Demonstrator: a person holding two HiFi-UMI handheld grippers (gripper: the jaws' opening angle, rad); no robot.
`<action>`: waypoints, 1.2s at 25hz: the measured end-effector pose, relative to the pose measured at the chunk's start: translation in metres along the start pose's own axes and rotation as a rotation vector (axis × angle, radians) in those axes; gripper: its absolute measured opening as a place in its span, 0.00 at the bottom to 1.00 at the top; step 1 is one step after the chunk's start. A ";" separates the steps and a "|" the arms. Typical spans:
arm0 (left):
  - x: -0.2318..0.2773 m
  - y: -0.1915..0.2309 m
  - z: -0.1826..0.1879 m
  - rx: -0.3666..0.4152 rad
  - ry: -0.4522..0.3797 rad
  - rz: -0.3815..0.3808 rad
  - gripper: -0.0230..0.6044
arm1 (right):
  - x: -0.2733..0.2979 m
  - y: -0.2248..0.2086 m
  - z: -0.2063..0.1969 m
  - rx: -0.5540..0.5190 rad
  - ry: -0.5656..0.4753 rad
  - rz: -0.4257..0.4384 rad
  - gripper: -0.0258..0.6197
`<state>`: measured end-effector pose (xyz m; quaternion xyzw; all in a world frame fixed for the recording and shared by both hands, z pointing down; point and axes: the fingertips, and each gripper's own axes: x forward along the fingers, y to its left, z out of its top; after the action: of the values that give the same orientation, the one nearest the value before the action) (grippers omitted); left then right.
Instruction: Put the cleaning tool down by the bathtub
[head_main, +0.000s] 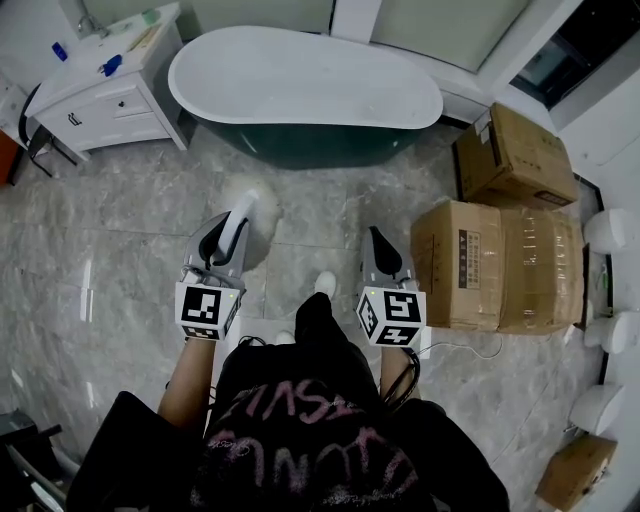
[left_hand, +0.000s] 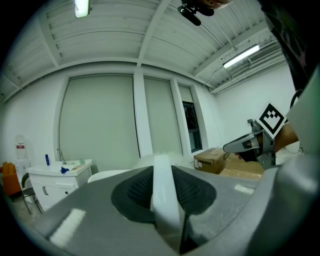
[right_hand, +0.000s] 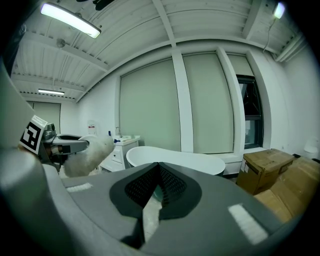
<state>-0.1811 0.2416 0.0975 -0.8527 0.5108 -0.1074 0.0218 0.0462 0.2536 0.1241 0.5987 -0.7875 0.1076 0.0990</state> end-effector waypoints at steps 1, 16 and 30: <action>0.008 0.003 0.001 0.001 -0.006 0.003 0.18 | 0.008 -0.003 0.000 0.002 0.006 0.004 0.06; 0.143 0.011 -0.032 -0.025 0.133 -0.012 0.18 | 0.126 -0.089 -0.007 0.067 0.101 0.031 0.06; 0.207 0.023 -0.070 -0.071 0.288 0.020 0.18 | 0.196 -0.152 -0.018 0.129 0.169 0.046 0.06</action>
<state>-0.1212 0.0545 0.1953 -0.8235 0.5206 -0.2105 -0.0810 0.1414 0.0388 0.2051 0.5744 -0.7813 0.2106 0.1240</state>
